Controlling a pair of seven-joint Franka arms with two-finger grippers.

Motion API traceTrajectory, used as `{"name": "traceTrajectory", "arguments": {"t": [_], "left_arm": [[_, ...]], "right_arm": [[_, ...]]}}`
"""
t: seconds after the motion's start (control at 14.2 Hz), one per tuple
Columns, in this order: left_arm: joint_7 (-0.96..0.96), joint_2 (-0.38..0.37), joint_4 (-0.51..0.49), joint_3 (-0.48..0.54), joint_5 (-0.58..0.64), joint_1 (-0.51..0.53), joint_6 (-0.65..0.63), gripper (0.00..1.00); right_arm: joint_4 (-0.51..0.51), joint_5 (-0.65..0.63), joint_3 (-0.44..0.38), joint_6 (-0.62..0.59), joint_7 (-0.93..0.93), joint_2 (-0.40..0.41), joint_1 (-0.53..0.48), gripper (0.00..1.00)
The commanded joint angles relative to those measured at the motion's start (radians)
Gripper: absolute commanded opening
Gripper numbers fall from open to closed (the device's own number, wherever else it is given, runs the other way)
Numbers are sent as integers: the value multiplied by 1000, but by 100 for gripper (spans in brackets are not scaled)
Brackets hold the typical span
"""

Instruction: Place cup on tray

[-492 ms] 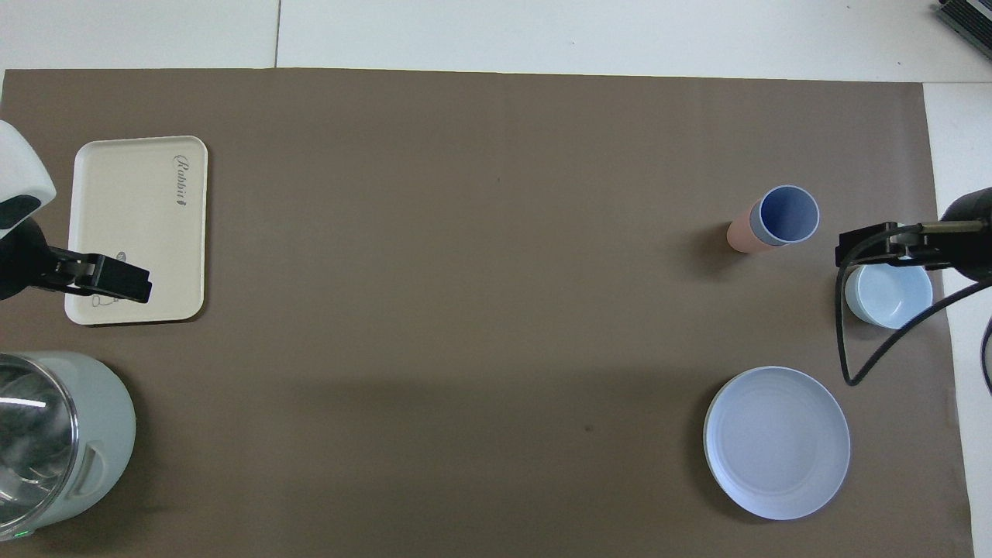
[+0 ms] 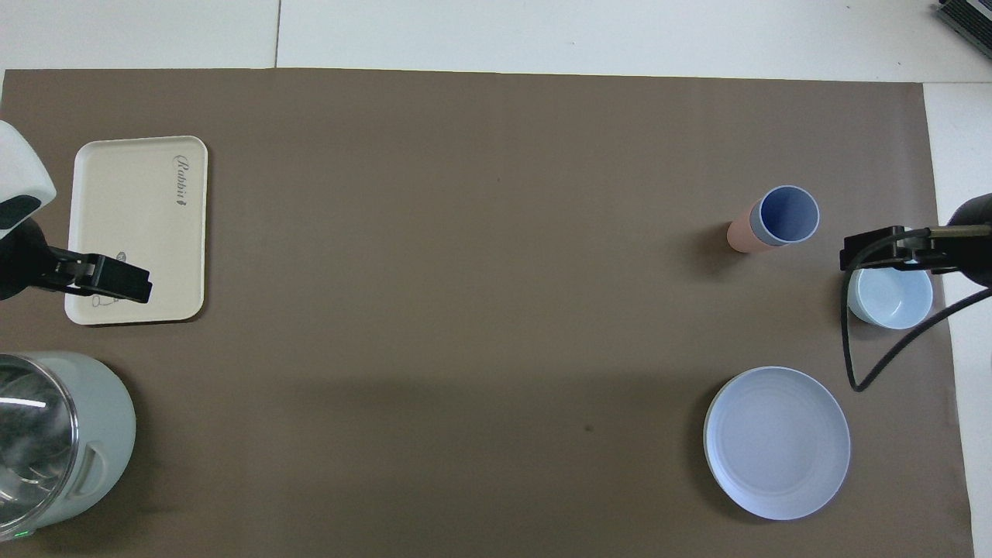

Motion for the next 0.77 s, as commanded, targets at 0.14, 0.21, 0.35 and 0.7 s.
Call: {"name": "traceTrajectory", "arguments": {"t": [0.14, 0.21, 0.35, 0.7], "left_arm": [[8, -14, -12, -7, 19, 11, -11, 100], [8, -14, -12, -7, 19, 11, -11, 100], [8, -14, -12, -7, 19, 11, -11, 100], [8, -14, -12, -7, 19, 11, -11, 100]], "right_arm": [[-22, 3, 0, 50, 3, -14, -17, 96], [-13, 7, -1, 67, 49, 12, -27, 95], [51, 13, -1, 107, 158, 95, -47, 94], [315, 96, -1, 124, 237, 408, -194, 92]]}}
